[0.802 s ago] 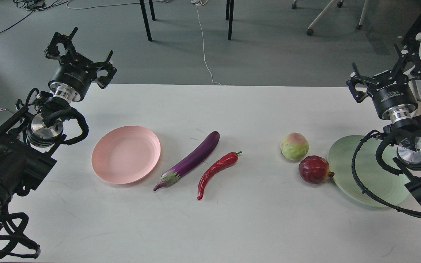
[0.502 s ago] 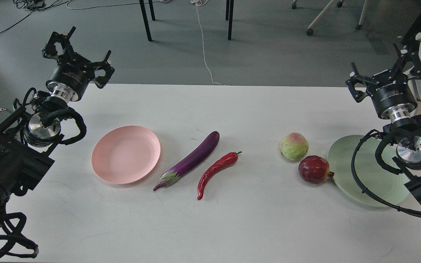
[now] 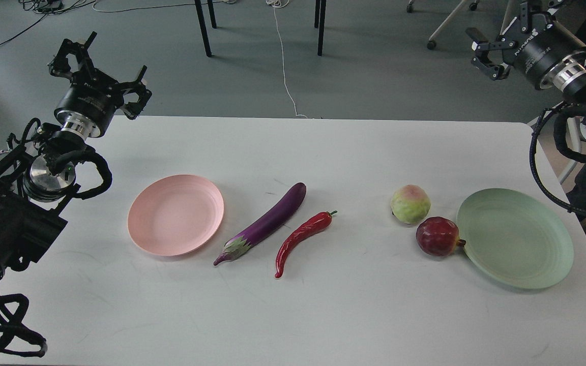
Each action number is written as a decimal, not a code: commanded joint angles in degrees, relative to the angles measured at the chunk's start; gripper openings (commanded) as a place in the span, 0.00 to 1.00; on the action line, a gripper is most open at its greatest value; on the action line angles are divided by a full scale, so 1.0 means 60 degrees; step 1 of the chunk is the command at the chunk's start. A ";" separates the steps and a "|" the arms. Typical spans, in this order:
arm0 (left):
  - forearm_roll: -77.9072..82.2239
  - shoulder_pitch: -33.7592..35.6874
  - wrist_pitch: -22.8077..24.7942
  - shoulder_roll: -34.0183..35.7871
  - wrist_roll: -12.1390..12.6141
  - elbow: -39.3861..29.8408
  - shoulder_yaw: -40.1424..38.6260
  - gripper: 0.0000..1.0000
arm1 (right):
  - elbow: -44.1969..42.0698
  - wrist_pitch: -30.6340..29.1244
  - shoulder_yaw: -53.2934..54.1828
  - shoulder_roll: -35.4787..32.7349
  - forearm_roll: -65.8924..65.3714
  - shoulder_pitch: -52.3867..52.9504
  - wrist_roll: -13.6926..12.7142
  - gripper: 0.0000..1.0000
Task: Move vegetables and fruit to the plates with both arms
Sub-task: 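Raise the right gripper and move it over the pale peach, then lower the right gripper and grasp the pale peach, then carry the peach onto the green plate and release it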
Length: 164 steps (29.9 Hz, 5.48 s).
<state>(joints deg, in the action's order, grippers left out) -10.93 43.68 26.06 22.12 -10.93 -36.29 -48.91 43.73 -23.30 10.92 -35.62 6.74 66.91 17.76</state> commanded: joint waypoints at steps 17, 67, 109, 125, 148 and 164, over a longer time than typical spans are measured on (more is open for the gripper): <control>0.0049 -0.0088 0.0314 0.0209 0.0021 -0.0016 0.0096 0.99 | 0.1047 0.0235 -0.8527 0.2493 -0.7052 0.5079 0.0087 0.99; 0.0064 -0.0205 0.0323 0.0253 0.0006 -0.0030 0.0154 0.99 | -0.0081 0.0924 -1.1811 0.4326 -0.8447 0.2897 0.0423 0.94; 0.0079 -0.0205 0.0323 0.0312 0.0006 -0.0001 0.0169 0.99 | 0.0446 0.1452 -1.1298 0.3491 -0.8330 0.2442 0.0453 0.98; 0.0079 -0.0205 0.0323 0.0326 0.0006 -0.0016 0.0169 0.99 | 0.0476 0.1437 -1.1005 0.3462 -0.8316 0.2647 0.0394 0.65; 0.0079 -0.0205 0.0323 0.0370 0.0021 -0.0104 0.0169 0.99 | 0.3229 0.2037 -1.1005 -0.1401 -0.8608 0.3469 0.0204 0.67; 0.0269 -0.0176 0.0323 0.0224 0.0035 -0.0118 0.0169 0.99 | 0.3215 0.2785 -1.0859 -0.1299 -0.8608 0.2281 0.0204 0.80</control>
<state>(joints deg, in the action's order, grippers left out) -9.80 42.54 28.00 23.61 -10.72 -36.92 -47.90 62.96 -6.63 -54.77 -43.33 -44.92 80.87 18.90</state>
